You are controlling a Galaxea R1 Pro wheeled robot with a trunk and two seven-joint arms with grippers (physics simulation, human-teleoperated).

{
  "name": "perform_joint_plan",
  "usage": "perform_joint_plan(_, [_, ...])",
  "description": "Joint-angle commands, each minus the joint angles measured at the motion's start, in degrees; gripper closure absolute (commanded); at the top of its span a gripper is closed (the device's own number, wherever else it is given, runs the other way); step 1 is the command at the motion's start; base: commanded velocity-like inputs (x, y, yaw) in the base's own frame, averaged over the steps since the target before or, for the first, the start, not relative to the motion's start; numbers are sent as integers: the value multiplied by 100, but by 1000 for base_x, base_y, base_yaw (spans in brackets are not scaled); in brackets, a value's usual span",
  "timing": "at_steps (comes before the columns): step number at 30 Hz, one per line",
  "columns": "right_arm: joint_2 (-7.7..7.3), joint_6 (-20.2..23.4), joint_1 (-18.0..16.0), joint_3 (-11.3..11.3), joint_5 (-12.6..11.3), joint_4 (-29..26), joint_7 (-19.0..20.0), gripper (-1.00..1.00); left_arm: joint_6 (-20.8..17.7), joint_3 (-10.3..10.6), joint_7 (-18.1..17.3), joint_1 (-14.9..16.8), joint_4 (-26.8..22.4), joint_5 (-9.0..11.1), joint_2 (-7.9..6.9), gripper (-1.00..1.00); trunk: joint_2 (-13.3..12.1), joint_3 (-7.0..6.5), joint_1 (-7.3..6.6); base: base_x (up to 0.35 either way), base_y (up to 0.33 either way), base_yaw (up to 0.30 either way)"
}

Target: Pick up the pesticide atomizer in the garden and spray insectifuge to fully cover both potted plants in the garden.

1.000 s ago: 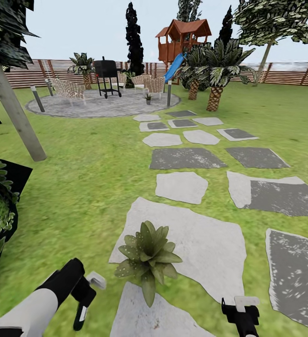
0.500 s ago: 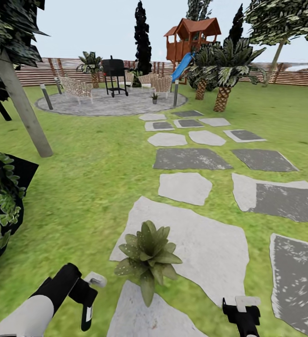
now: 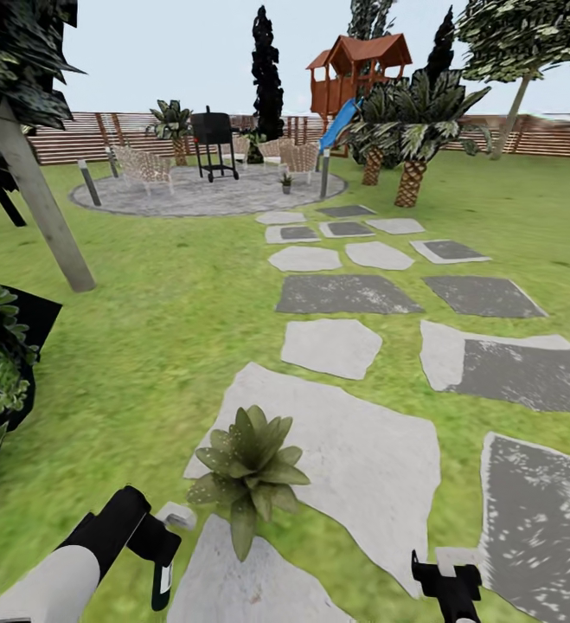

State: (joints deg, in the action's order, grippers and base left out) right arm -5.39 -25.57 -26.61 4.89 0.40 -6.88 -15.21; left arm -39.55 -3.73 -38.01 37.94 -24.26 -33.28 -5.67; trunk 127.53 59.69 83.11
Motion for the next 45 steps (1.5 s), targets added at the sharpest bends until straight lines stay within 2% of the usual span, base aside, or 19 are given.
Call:
perform_joint_plan(1, [0,-1,-2,47,4,2,-44,-100,-26,-40,-49,3,-9,-56,5,100,2,5,-3,-211,-207,242])
perform_joint_plan(10, [3,-1,-2,47,11,11,-35,-100,-31,-40,-49,3,-9,-54,6,100,2,5,-3,-46,-128,250])
perform_joint_plan(26, [-15,-1,-2,47,13,11,-31,-100,-15,-56,-59,3,-25,-38,14,100,2,5,-3,86,-2,10])
perform_joint_plan(27, [-15,-1,-2,47,13,11,-29,-100,17,-48,-62,3,-52,-38,13,100,2,5,-3,12,0,0])
perform_joint_plan(28, [-11,-1,-2,47,13,11,-28,-100,180,-44,-67,3,-87,-38,9,100,2,5,-3,6,0,0])
perform_joint_plan(29, [-8,-1,-2,47,13,11,-27,-100,521,-42,-75,3,-81,-46,1,100,2,5,-3,3,0,0])
perform_joint_plan(31, [-7,-1,-2,47,13,11,-26,-100,798,-37,-86,3,-73,-47,-3,100,2,5,-3,1,0,0])
perform_joint_plan(38, [-6,-1,-2,47,13,11,-32,-100,892,-29,-101,3,-70,-46,19,100,2,5,-3,0,0,6])
perform_joint_plan(45, [3,-1,-2,47,13,11,-35,-100,771,-25,-93,3,-70,-47,14,100,2,5,-3,0,-73,241])
